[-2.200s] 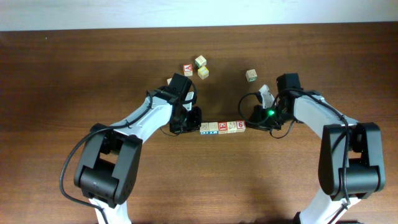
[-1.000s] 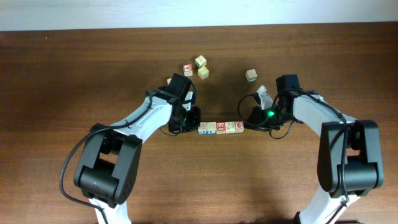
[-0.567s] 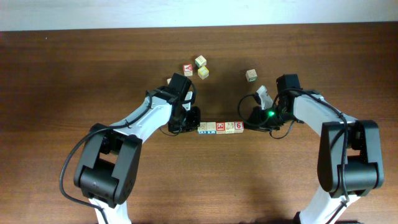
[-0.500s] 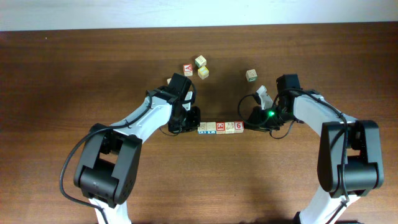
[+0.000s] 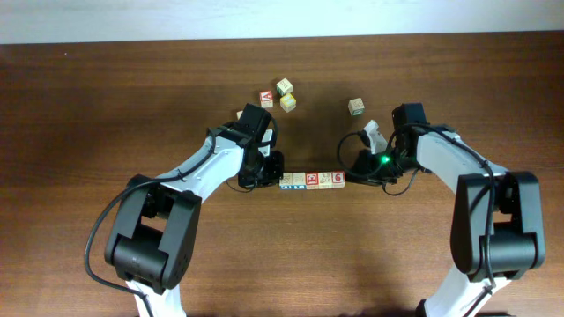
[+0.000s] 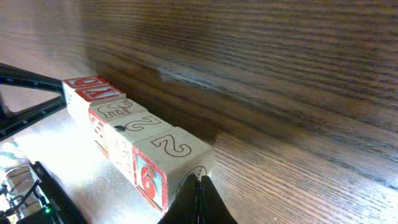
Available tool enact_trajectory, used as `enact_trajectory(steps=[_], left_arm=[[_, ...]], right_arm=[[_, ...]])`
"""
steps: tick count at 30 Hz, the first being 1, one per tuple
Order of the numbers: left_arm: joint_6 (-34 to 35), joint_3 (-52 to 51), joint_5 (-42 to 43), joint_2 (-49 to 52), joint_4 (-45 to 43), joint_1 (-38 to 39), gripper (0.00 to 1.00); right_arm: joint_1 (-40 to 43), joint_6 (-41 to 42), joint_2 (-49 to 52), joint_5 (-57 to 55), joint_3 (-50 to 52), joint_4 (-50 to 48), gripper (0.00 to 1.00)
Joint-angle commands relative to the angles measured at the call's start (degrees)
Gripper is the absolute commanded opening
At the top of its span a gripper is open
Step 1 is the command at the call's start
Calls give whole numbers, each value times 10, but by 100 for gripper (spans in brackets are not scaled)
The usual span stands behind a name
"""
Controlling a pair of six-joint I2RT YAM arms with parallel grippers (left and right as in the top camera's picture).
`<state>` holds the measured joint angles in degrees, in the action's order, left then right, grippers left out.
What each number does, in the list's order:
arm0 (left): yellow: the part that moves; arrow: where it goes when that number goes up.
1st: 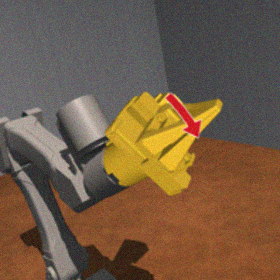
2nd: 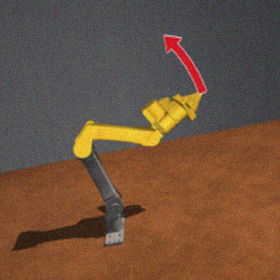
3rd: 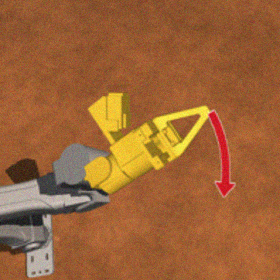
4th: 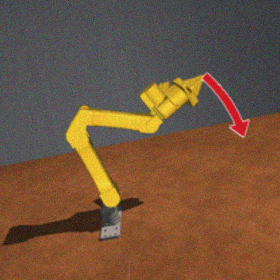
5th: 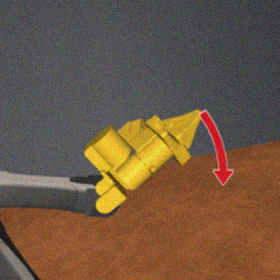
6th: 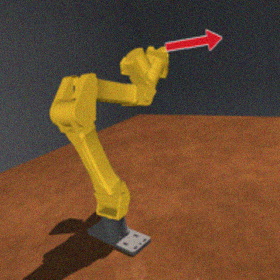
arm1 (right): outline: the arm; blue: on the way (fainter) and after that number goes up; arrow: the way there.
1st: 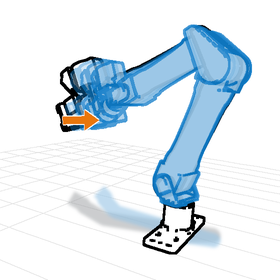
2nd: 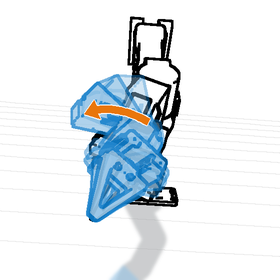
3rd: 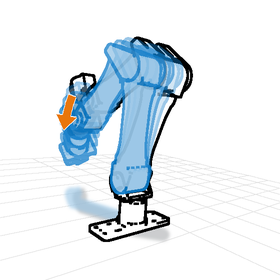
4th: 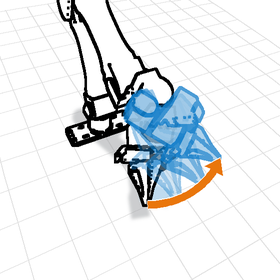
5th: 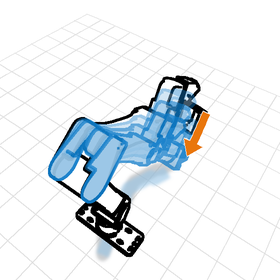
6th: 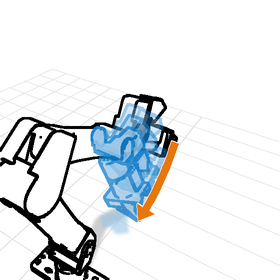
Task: Rotate 5 blocks
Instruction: 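Lift the row's right end with the right gripper, tilting it upward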
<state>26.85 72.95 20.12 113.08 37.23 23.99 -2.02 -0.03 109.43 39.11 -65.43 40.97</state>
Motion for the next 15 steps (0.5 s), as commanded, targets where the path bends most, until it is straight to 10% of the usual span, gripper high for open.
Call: enact_trajectory(steps=[1,15], left_arm=[[5,-8,24,5,-3,4,0],[5,-8,24,5,-5,4,0]], right_arm=[[-6,-6,-28,40,-13,4,4],[-44,-6,-33,38,-37,22,4]])
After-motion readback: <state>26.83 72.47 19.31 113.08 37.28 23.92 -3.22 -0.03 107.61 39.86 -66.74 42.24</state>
